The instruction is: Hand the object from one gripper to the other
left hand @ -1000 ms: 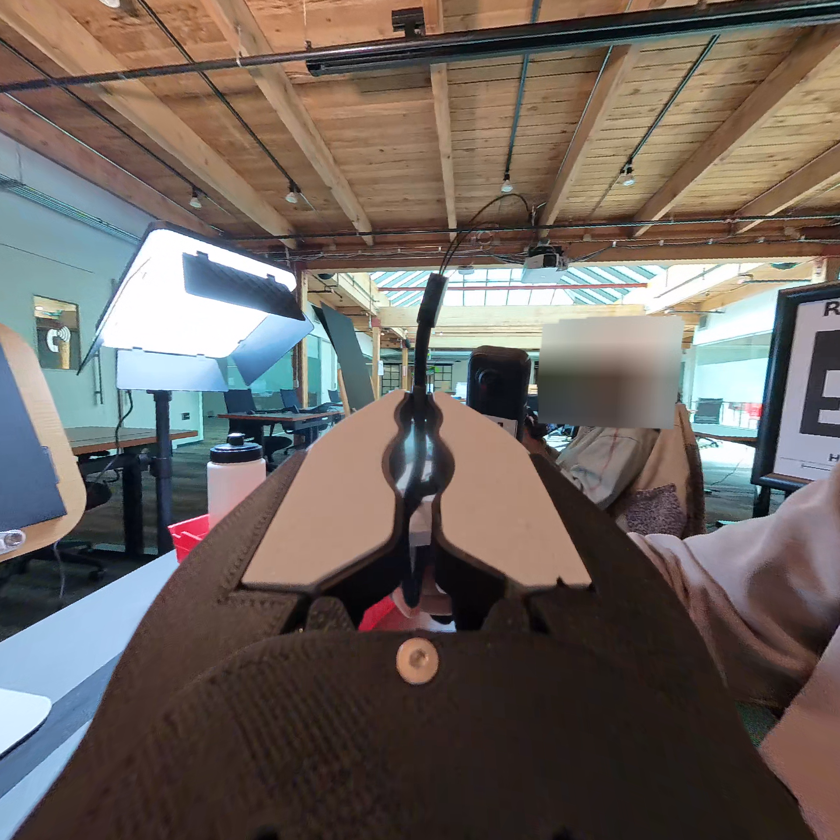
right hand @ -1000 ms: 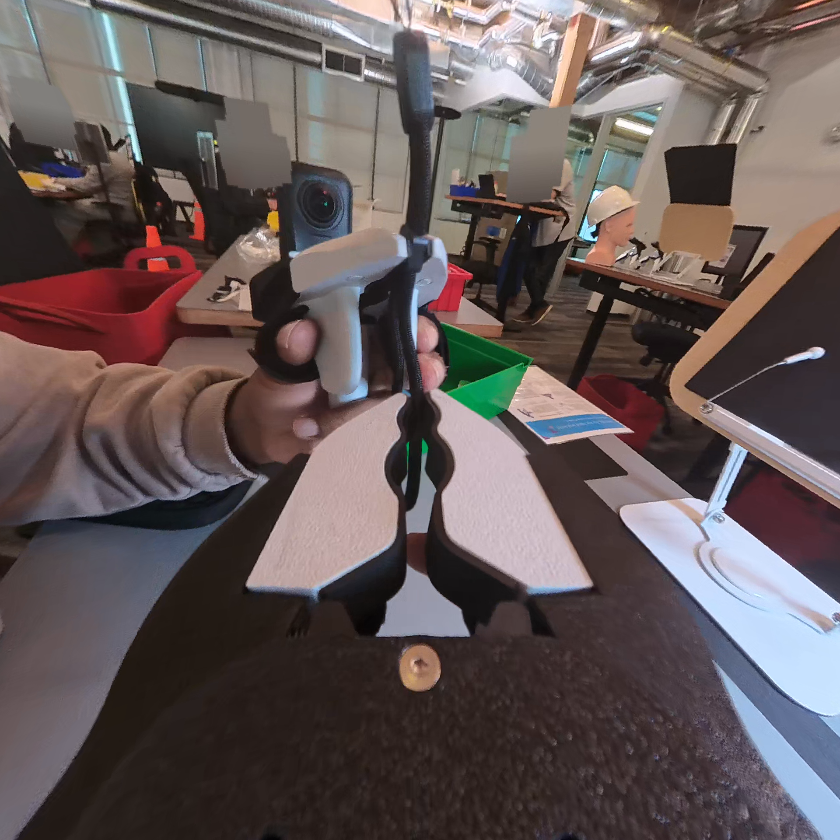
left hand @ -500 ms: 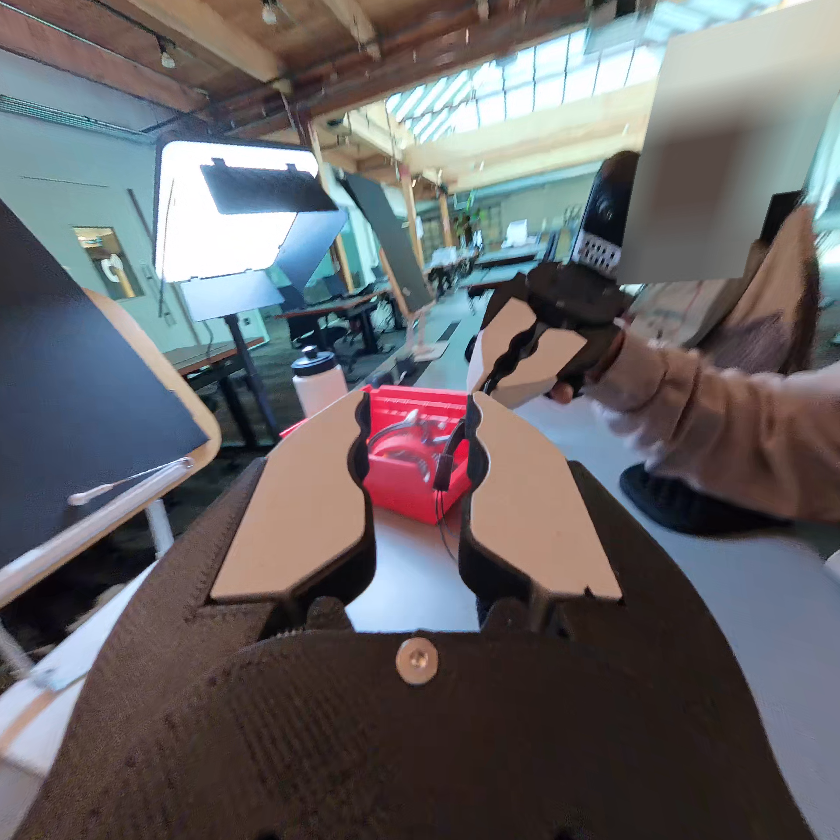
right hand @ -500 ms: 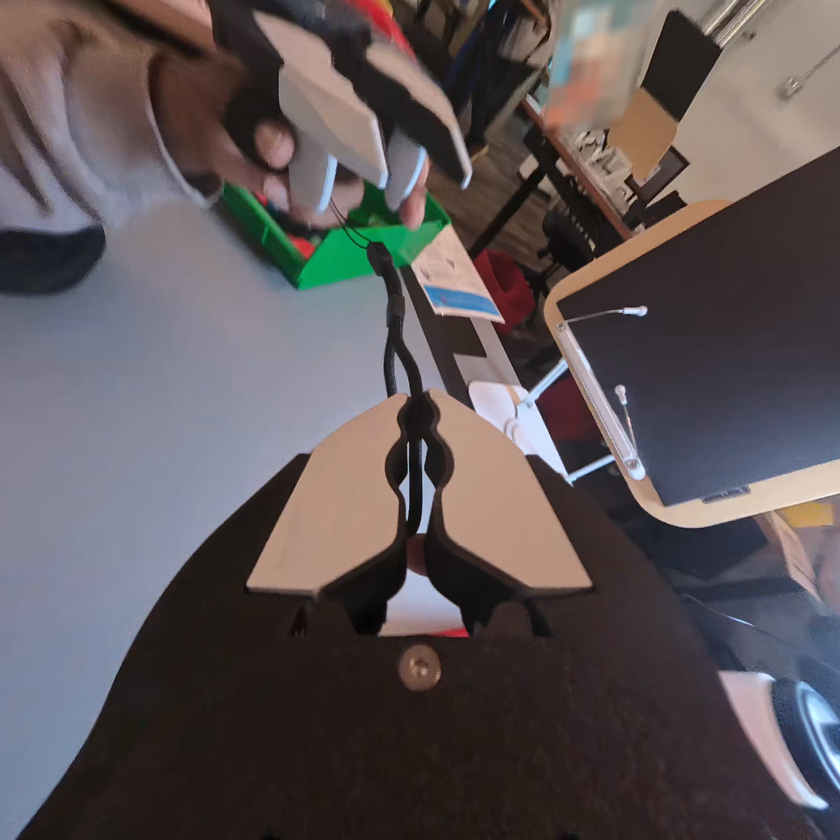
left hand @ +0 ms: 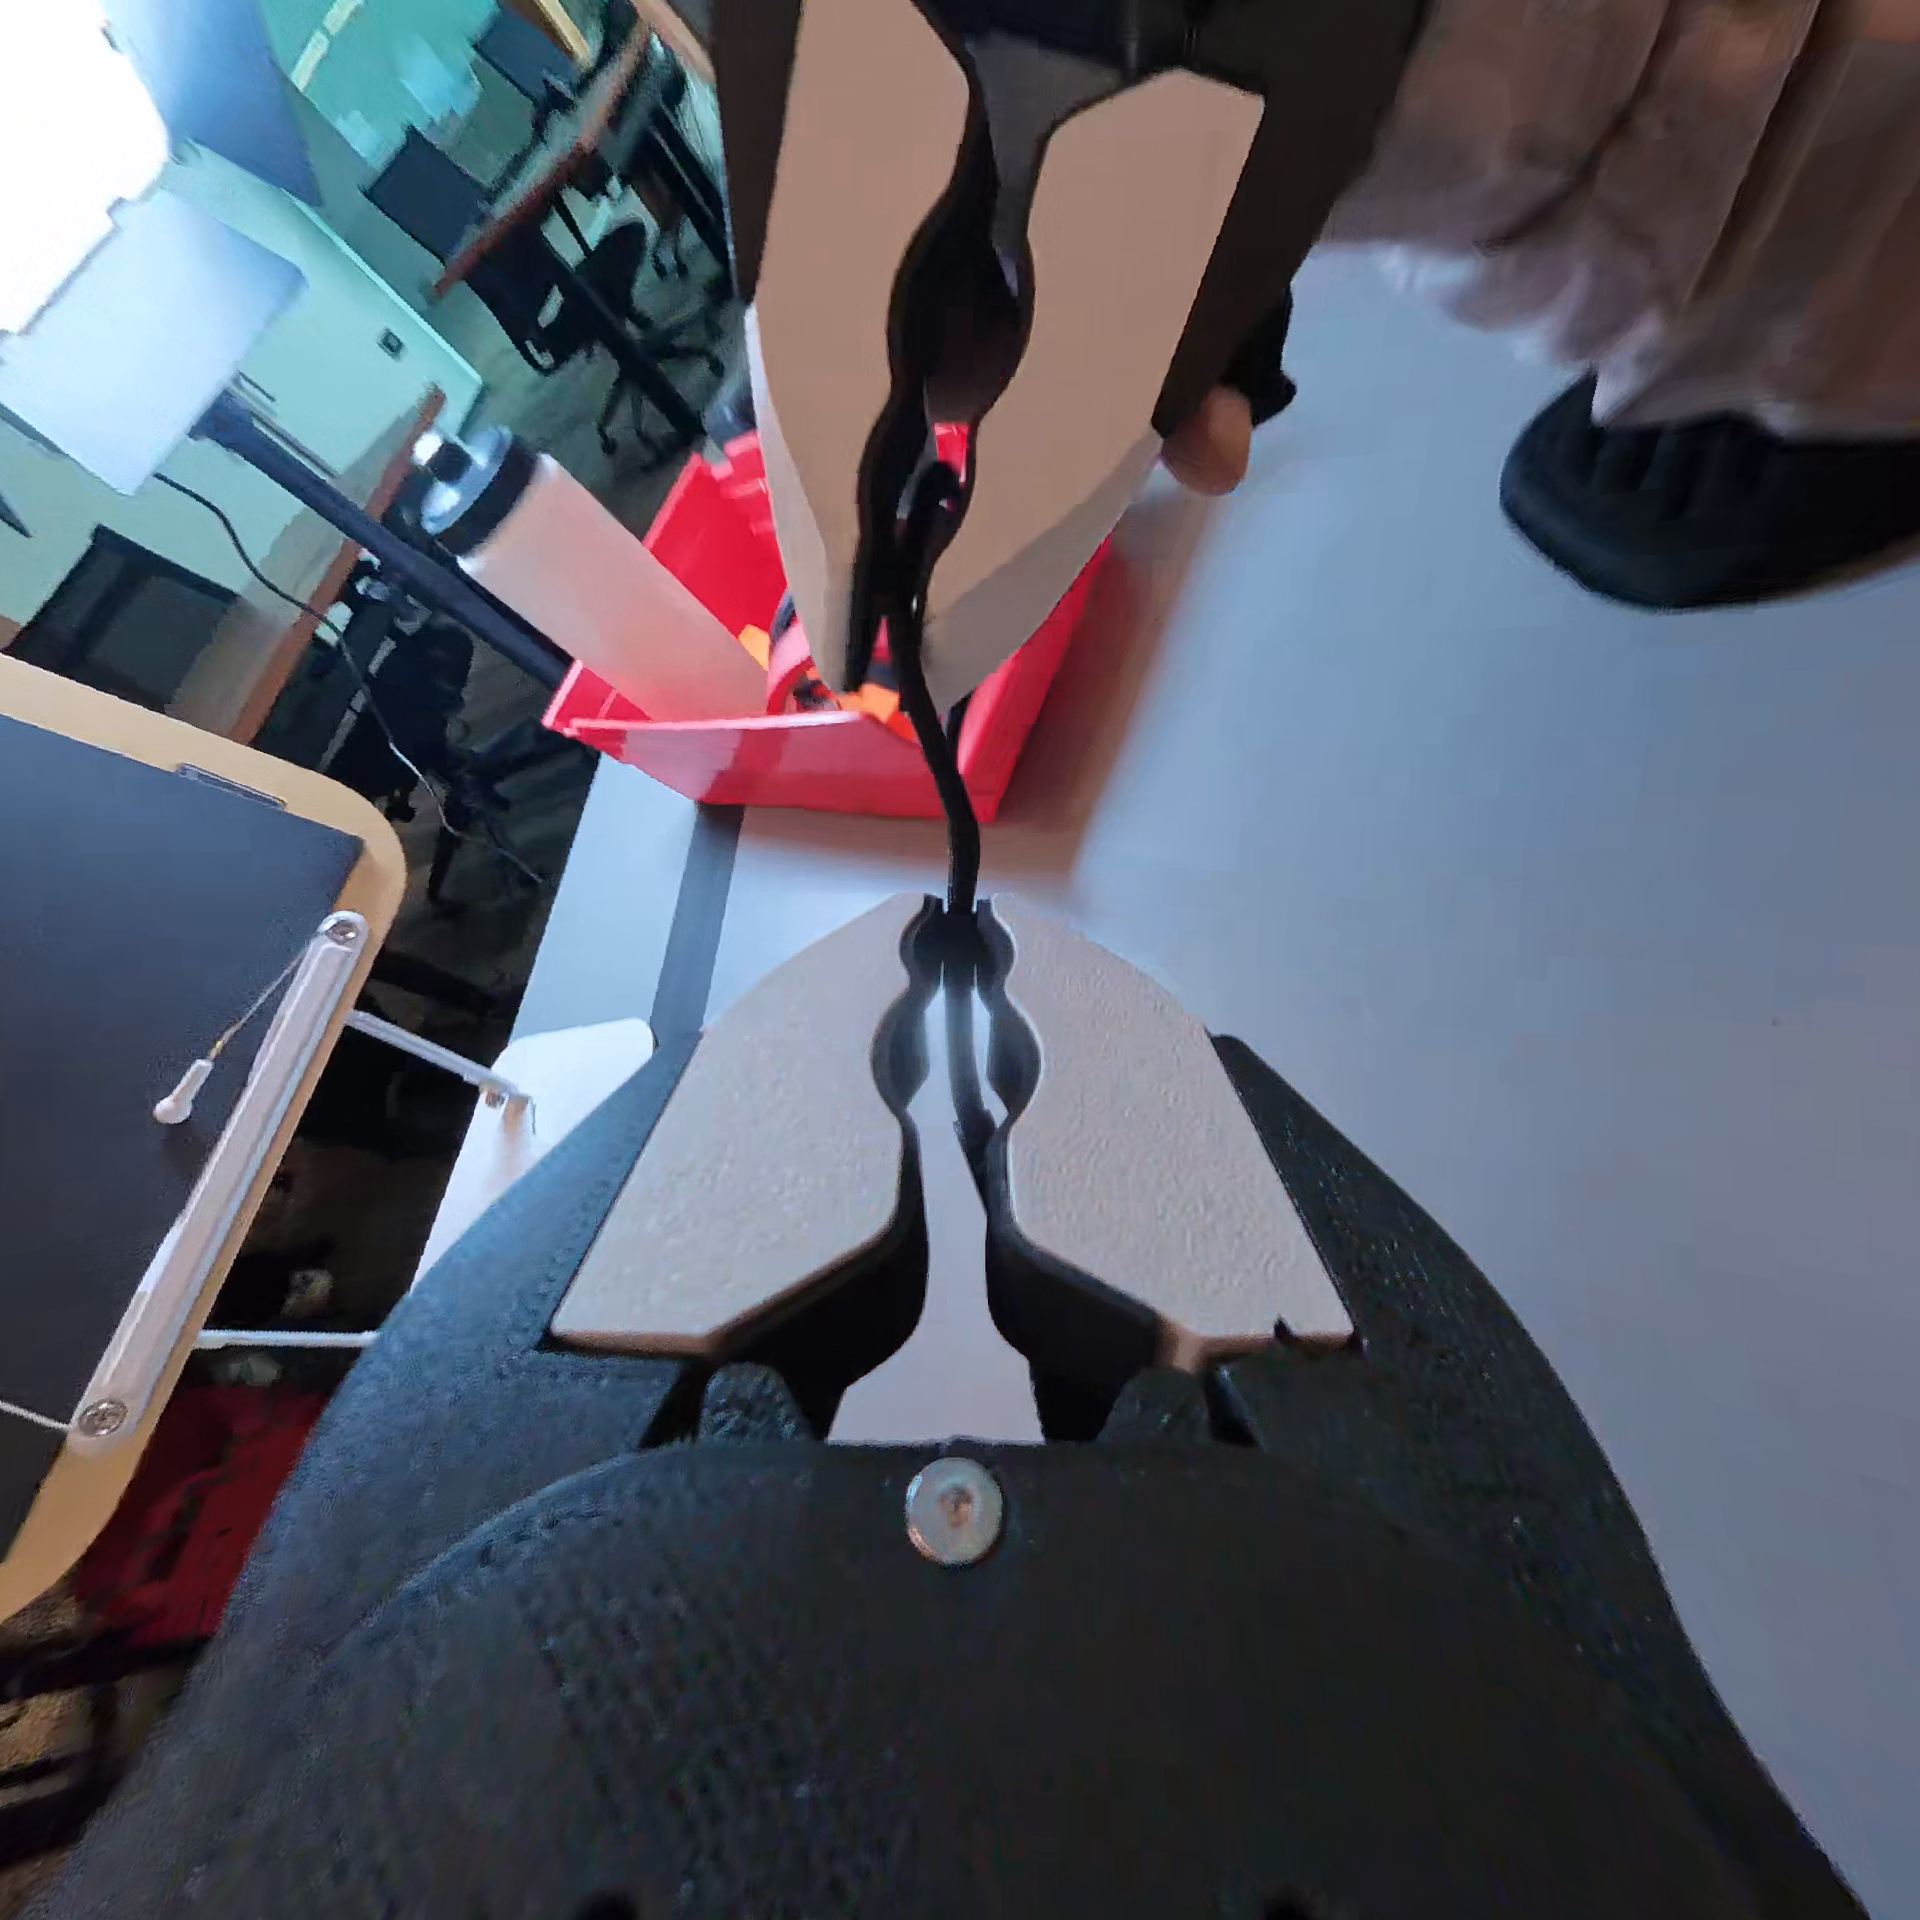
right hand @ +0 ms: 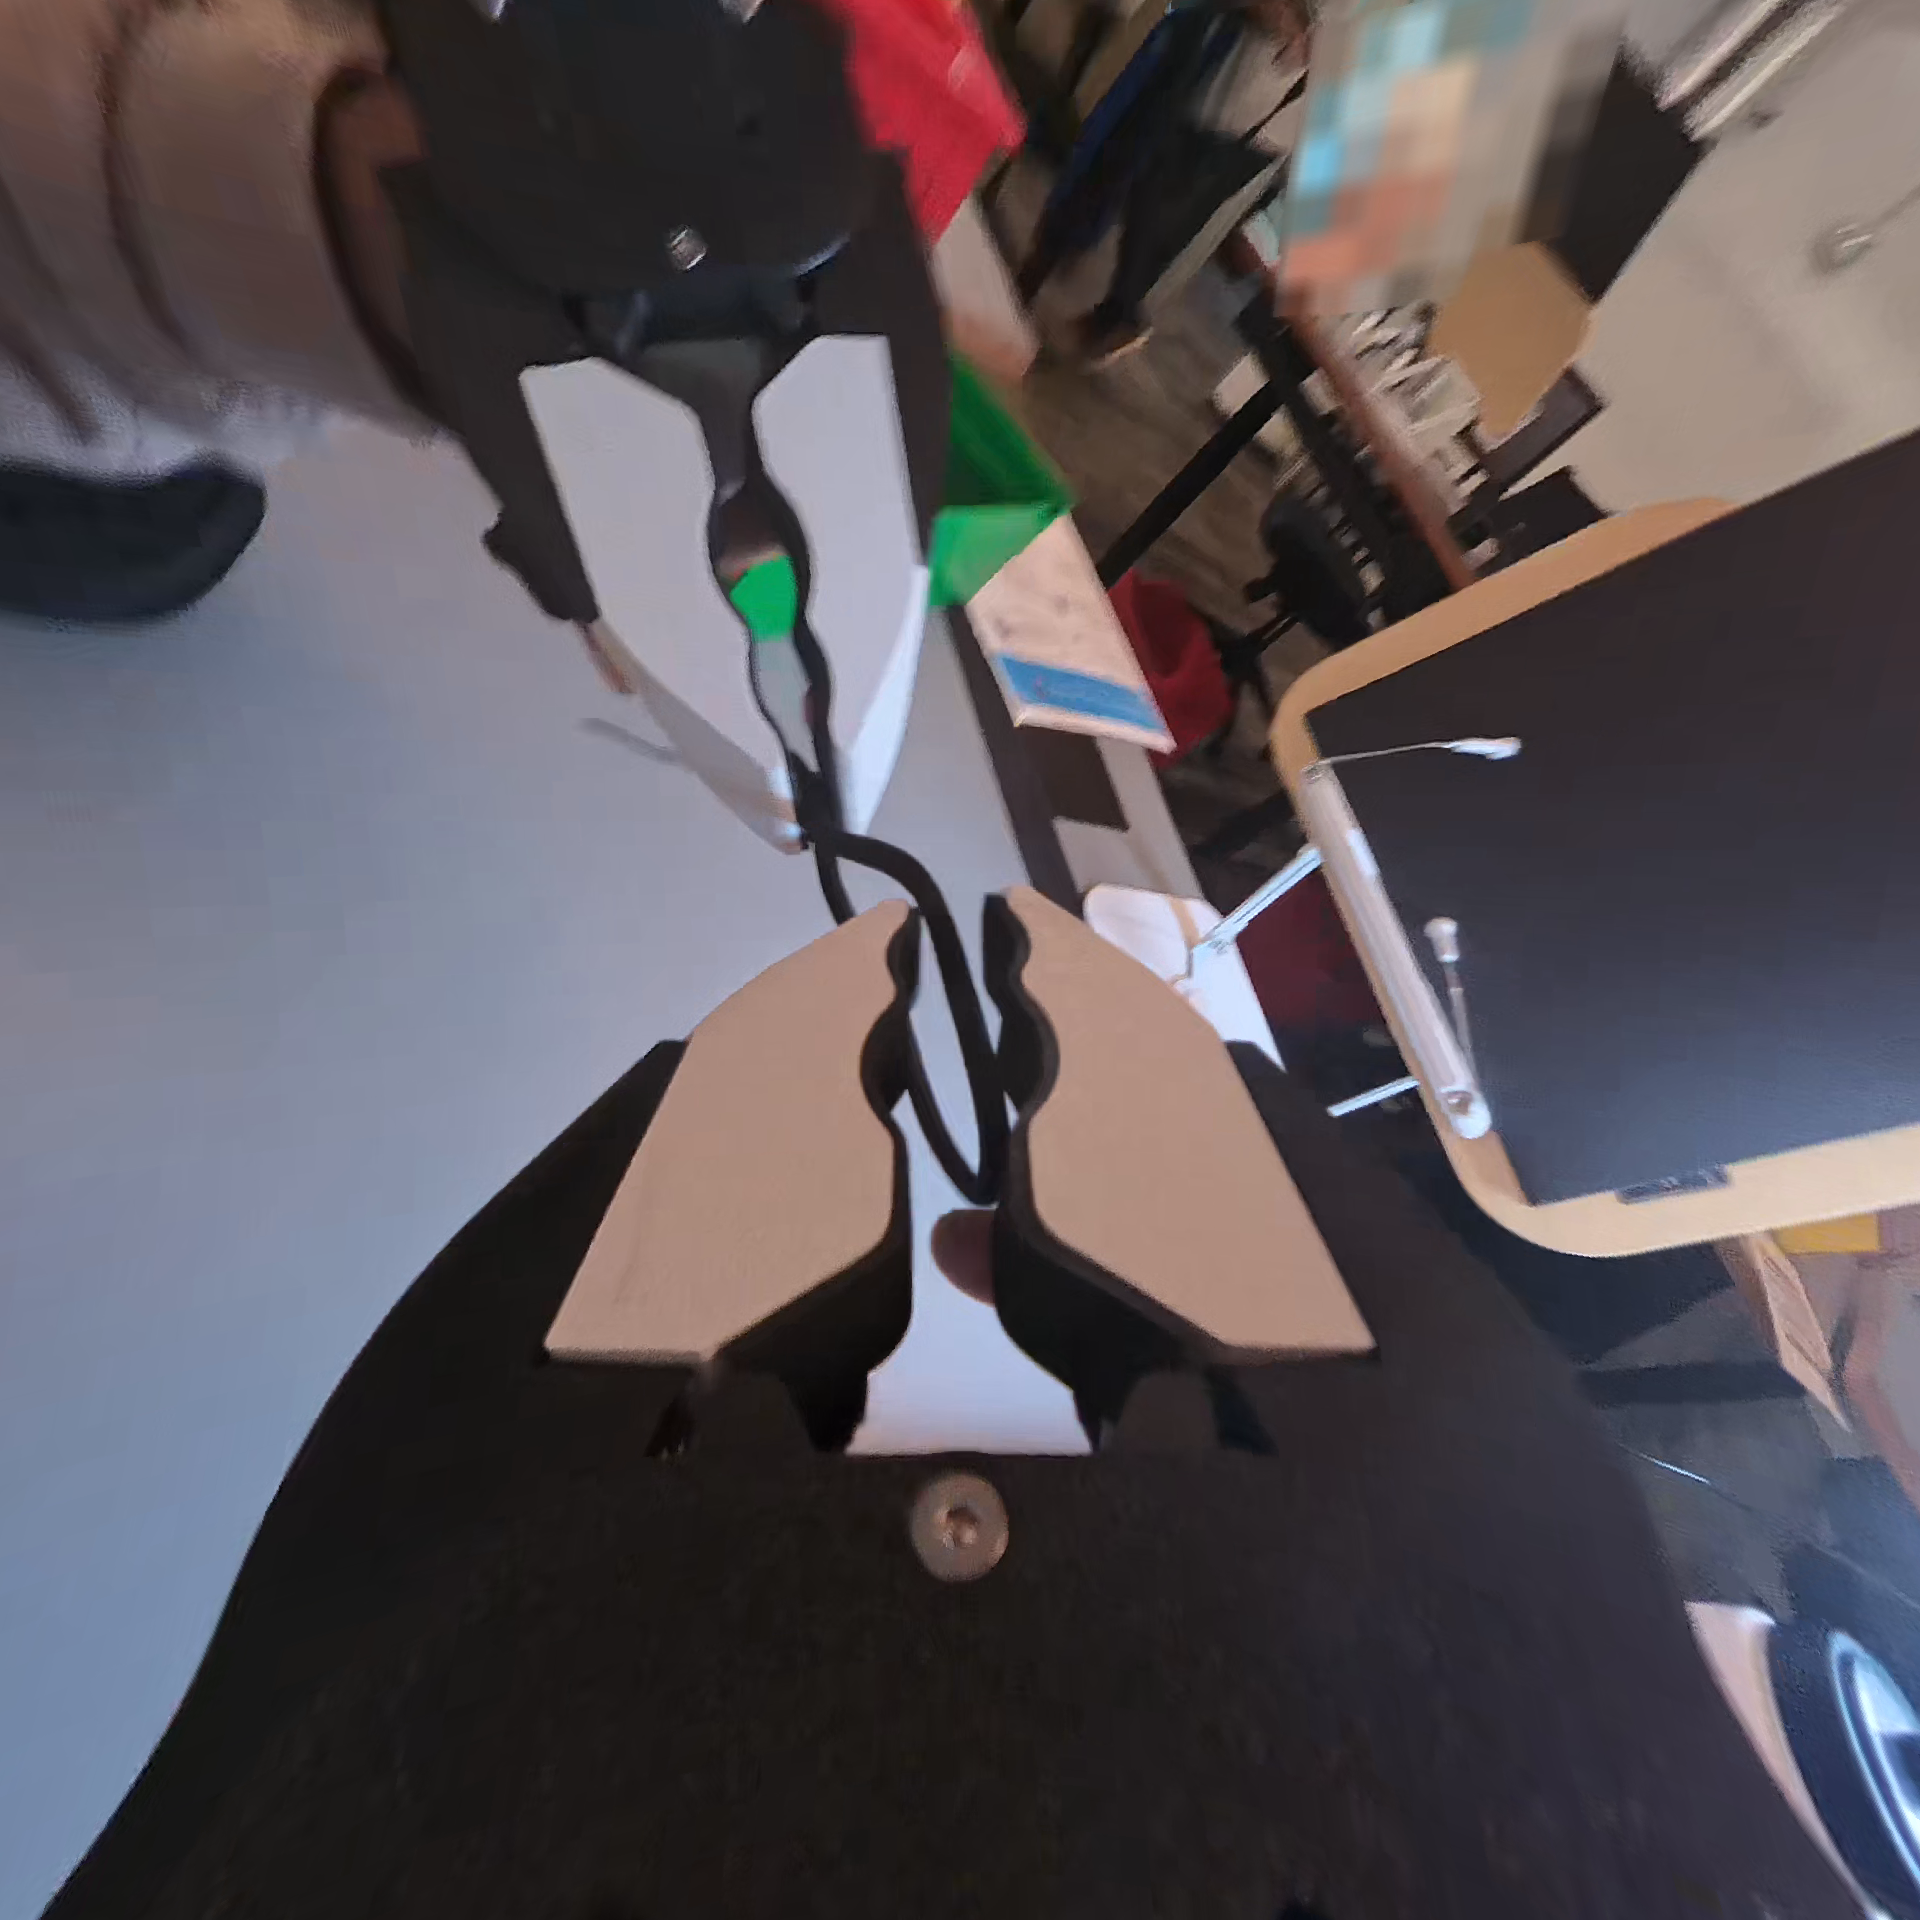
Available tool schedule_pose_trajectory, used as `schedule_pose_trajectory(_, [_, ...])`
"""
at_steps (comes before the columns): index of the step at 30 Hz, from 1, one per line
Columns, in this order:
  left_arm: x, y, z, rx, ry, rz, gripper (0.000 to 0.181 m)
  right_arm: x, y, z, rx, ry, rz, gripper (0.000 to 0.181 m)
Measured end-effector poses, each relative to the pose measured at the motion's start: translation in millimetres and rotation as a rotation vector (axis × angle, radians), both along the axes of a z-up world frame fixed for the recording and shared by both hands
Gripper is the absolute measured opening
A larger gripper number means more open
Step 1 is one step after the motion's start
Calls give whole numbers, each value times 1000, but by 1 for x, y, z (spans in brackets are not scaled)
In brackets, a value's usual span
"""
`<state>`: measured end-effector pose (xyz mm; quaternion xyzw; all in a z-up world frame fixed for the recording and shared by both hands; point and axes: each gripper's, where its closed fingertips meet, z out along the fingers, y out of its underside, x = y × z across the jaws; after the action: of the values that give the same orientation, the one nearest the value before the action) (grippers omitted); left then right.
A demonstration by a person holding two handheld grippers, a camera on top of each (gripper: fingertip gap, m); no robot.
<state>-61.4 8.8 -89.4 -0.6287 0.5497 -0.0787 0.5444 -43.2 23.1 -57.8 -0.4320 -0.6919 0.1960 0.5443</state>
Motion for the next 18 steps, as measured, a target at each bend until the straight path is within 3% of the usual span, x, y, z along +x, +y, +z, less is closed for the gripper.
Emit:
schedule_pose_trajectory(1, [-2, 0, 11, 7, -76, -3, 6, 3, 4, 14, -30, 80, -5, 19])
schedule_pose_trajectory(5, [-16, -6, 62, -33, -490, -86, 6, 20, 14, 61, -255, 382, 33, 30])
schedule_pose_trajectory(10, [-23, -23, 100, -170, -932, -317, 6, 5, 6, 58, -593, 480, 188, 39])
schedule_pose_trajectory(14, [-11, -20, 89, -301, -1077, -406, 6, -19, -30, 51, -742, 494, 369, 38])
schedule_pose_trajectory(18, [10, -11, 58, -376, -1021, -393, 6, -31, -27, 39, -713, 479, 311, 4])
